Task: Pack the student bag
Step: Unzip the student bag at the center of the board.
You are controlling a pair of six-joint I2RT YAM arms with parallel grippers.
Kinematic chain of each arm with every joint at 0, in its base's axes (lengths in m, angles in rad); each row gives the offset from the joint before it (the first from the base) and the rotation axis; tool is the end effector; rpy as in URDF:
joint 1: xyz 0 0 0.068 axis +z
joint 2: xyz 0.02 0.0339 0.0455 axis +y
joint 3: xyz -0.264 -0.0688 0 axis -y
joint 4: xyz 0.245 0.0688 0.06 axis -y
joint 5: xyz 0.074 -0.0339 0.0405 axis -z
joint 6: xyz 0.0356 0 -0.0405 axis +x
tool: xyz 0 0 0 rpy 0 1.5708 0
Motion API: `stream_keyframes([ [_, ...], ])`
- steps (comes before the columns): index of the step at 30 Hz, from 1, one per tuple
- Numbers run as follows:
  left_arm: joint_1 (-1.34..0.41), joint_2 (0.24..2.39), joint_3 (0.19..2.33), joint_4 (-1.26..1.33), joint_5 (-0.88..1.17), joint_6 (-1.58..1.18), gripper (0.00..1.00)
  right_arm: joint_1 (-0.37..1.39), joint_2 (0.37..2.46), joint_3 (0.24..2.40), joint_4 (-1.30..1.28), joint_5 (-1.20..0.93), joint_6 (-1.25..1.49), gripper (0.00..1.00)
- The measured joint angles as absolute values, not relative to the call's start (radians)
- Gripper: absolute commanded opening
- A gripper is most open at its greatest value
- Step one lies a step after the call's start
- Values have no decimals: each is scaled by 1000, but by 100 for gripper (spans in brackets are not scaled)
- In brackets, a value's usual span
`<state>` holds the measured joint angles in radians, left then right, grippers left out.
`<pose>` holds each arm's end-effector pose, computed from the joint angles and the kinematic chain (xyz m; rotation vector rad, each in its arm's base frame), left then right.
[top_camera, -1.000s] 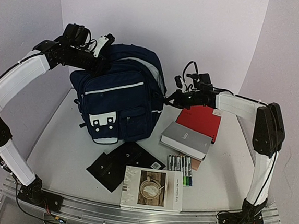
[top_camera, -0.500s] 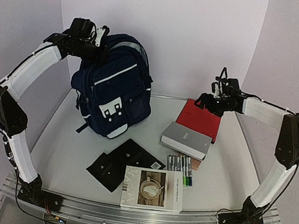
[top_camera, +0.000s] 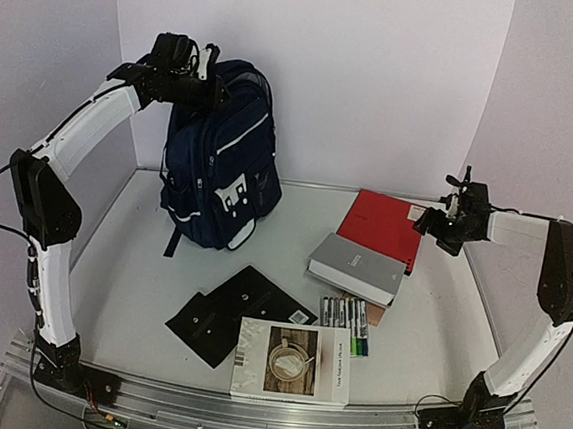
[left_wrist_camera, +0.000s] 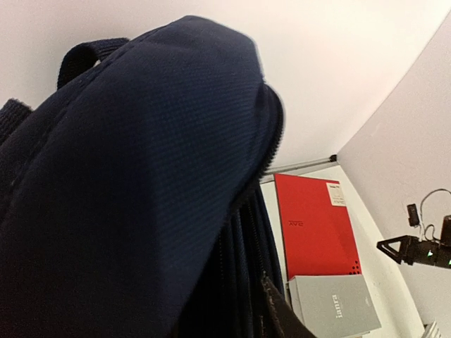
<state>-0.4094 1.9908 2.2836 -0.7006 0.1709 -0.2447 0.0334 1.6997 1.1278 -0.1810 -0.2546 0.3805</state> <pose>0.4059 -0.1827 0.4395 0.2792 2.0015 -0.5897 0.3711 0.0214 0.2190 0.2767 2.3311 0.5023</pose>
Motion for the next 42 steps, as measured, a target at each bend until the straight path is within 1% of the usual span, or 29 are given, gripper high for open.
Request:
stream_keyframes([
  [1,-410,1991,2281,-688,195,-242,60,33,1705,1122,-177,-255,380,84],
  [4,-409,1988,2268,-660,265,-237,72,27,1719,1113,-167,-255,380,82],
  [7,-409,1967,2233,-645,353,-213,79,14,1737,1108,-153,-256,379,82],
  [12,-409,1894,2165,-637,486,-194,87,-33,1770,1102,-123,-275,375,79],
  [15,-409,1828,2110,-635,537,-183,89,-54,1806,1100,-113,-292,368,77],
  [20,-409,1723,2030,-634,563,-174,93,-58,1861,1092,-109,-332,355,66],
  [26,-406,1613,1929,-648,477,-162,93,-58,1918,1094,-89,-397,343,57],
  [34,-398,1529,1837,-657,392,-146,96,-58,1980,1141,-63,-465,339,42],
  [36,-398,1511,1829,-657,378,-146,96,-56,1993,1153,-58,-473,341,36],
  [37,-397,1501,1822,-656,369,-146,96,-54,1999,1158,-57,-475,340,31],
  [42,-389,1449,1749,-654,346,-158,97,-37,2013,1172,-50,-486,354,13],
])
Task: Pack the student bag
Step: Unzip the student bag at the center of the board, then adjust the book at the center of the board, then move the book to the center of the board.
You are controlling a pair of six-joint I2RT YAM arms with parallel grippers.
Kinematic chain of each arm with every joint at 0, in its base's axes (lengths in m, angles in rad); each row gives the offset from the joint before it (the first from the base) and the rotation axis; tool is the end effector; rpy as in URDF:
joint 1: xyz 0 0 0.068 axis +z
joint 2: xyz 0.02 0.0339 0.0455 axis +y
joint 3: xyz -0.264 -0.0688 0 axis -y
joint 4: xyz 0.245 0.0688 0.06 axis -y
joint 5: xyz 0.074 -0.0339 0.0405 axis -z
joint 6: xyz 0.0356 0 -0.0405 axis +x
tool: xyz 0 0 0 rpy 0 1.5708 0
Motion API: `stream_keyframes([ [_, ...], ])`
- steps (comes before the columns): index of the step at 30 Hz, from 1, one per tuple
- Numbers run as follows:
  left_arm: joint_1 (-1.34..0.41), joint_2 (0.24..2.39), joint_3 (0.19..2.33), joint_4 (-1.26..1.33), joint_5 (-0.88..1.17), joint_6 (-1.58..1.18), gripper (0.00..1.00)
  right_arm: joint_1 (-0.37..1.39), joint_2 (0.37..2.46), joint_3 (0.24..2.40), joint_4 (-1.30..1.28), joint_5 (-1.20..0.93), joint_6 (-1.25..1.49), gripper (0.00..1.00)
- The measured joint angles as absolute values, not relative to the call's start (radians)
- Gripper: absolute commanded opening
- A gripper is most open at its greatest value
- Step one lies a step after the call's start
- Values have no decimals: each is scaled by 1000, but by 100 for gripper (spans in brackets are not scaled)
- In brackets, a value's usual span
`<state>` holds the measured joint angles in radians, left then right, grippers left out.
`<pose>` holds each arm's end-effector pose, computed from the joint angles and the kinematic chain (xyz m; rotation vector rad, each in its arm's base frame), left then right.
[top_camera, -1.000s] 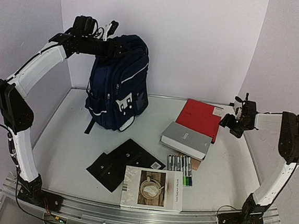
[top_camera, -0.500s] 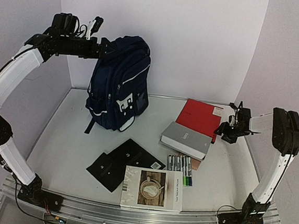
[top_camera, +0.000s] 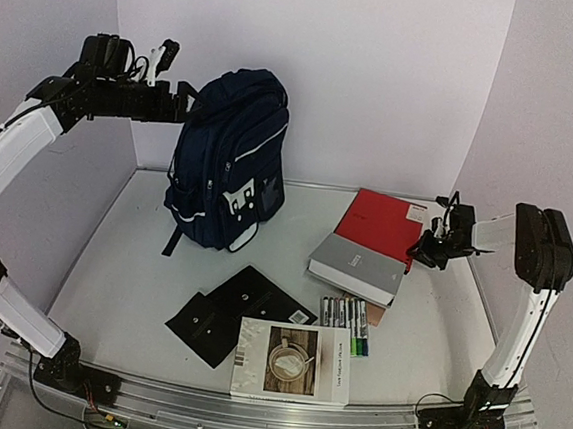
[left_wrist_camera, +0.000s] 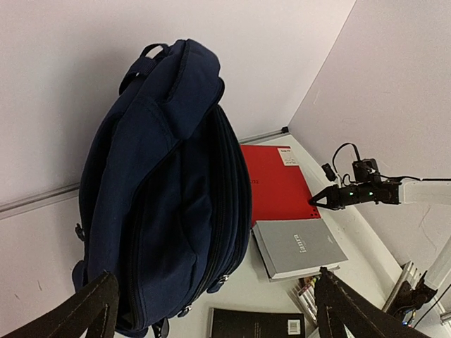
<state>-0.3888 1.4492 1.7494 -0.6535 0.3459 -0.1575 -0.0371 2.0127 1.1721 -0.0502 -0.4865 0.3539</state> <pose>0.2778 -0.1268 0.4681 0.4610 1.9102 -0.6950 0.4077 0.0015 0.1276 0.2648 2.4438 0.7367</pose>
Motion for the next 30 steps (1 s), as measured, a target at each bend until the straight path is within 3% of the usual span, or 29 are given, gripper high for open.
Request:
stream_keyframes([
  [2,-384,1434,1705,-653,339,-164,97,-29,2014,1176,-48,-491,361,11],
  [3,-381,1429,1686,-653,337,-169,97,-25,2014,1179,-47,-493,365,15],
  [6,-372,1420,1629,-646,336,-189,97,1,2014,1189,-47,-476,374,38],
  [11,-349,1402,1553,-638,336,-220,97,59,1984,1172,-60,-358,380,57],
  [19,-321,1340,1478,-612,339,-248,98,75,1799,1107,-61,-323,368,58],
  [30,-307,1323,1425,-590,348,-271,98,160,1833,1048,-89,-368,370,55],
])
